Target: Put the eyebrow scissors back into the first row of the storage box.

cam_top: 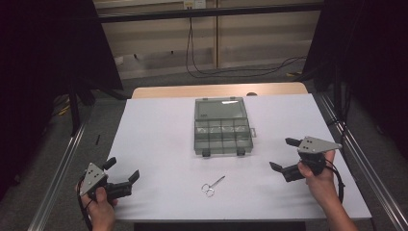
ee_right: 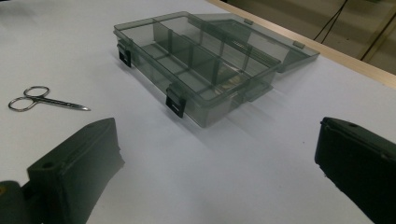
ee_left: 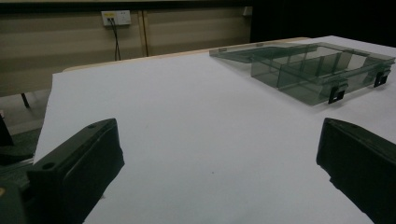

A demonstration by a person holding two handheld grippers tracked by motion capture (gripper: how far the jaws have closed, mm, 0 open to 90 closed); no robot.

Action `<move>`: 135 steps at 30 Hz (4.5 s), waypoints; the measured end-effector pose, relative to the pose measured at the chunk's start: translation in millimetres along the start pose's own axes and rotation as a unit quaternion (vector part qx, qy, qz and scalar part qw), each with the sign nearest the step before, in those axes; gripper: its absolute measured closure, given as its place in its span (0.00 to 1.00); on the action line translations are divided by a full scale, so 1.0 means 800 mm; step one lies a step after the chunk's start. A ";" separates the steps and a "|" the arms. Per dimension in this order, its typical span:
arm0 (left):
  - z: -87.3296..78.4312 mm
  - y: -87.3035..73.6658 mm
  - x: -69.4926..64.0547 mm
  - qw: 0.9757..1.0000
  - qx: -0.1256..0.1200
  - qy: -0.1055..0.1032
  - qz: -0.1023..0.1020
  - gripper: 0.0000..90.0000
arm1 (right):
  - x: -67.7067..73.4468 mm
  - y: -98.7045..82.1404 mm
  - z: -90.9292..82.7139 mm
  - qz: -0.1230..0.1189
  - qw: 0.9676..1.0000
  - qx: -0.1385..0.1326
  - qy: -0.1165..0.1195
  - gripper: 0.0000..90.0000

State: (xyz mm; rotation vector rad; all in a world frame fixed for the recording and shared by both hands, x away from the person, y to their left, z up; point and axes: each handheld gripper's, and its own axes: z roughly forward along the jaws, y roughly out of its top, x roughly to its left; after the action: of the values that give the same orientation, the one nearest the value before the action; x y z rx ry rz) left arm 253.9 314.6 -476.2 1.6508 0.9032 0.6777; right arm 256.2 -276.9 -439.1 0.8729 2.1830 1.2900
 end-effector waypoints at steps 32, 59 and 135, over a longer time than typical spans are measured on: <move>0.001 0.000 0.000 1.000 0.008 -0.003 0.005 0.00 | 0.043 0.084 0.084 -0.095 0.990 0.064 0.088 0.00; 0.003 0.000 -0.001 1.000 0.011 -0.010 0.013 0.00 | 0.109 0.102 0.153 -0.188 0.948 0.163 0.196 0.23; 0.007 0.000 -0.005 0.999 0.023 -0.008 0.023 0.00 | 0.113 0.087 0.176 -0.146 0.922 0.232 0.272 1.00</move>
State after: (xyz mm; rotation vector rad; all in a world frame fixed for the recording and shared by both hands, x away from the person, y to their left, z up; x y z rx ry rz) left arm 256.2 308.6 -477.4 1.7199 0.8760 0.6791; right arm 305.8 -102.7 -447.3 0.3224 2.9984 0.9538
